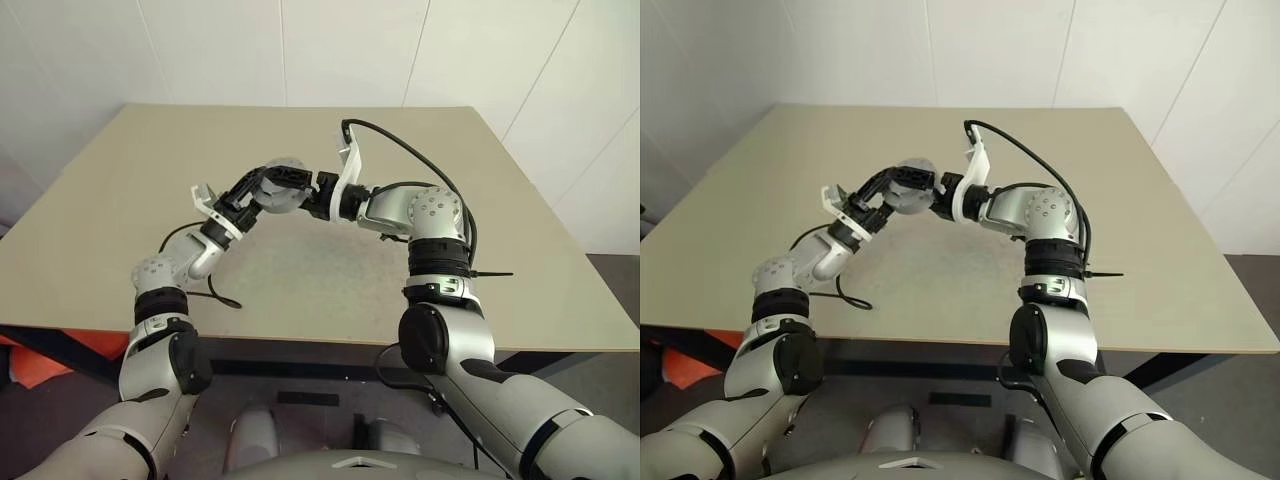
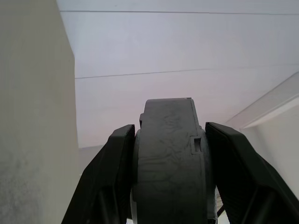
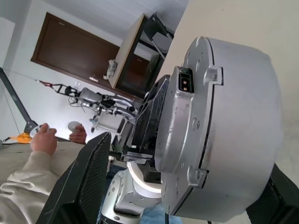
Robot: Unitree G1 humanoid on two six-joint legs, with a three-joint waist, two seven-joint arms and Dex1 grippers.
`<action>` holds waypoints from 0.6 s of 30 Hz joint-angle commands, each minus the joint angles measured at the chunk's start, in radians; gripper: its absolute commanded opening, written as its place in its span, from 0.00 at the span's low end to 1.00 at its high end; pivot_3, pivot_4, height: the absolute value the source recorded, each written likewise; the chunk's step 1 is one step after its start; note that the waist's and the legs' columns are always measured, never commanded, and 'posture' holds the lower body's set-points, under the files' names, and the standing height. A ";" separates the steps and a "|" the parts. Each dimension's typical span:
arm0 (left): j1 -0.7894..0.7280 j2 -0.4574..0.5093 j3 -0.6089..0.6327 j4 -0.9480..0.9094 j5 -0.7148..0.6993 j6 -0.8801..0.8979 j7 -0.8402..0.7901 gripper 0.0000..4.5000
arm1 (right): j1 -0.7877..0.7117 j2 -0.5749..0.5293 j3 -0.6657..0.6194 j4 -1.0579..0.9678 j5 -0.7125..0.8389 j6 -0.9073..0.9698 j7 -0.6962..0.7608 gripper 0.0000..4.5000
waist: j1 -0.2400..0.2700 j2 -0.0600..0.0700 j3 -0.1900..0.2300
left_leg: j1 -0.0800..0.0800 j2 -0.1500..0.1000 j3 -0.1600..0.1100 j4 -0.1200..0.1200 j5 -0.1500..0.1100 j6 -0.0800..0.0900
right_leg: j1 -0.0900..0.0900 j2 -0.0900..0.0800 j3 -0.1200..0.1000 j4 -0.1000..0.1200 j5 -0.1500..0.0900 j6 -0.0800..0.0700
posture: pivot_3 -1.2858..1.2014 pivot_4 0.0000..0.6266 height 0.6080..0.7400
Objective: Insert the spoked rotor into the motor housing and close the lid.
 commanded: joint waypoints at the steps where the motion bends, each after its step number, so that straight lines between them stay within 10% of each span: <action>1: 0.013 0.021 0.037 -0.024 0.024 -0.102 0.034 0.46 | -0.017 -0.014 0.012 -0.057 0.000 -0.061 -0.001 0.99 | 0.000 0.000 0.000 | 0.000 0.000 0.000 0.000 0.000 0.000 | 0.000 0.000 0.000 0.000 0.000 0.000 | 0.52 0.00 1.00; 18: 0.009 0.148 0.131 0.096 0.156 -0.496 0.072 0.46 | 0.018 -0.028 0.042 -0.034 -0.033 -0.098 -0.017 0.99 | -0.003 -0.002 0.000 | 0.000 0.000 0.000 0.000 0.000 0.000 | 0.000 0.000 0.000 0.000 0.000 0.000 | 0.52 0.00 1.00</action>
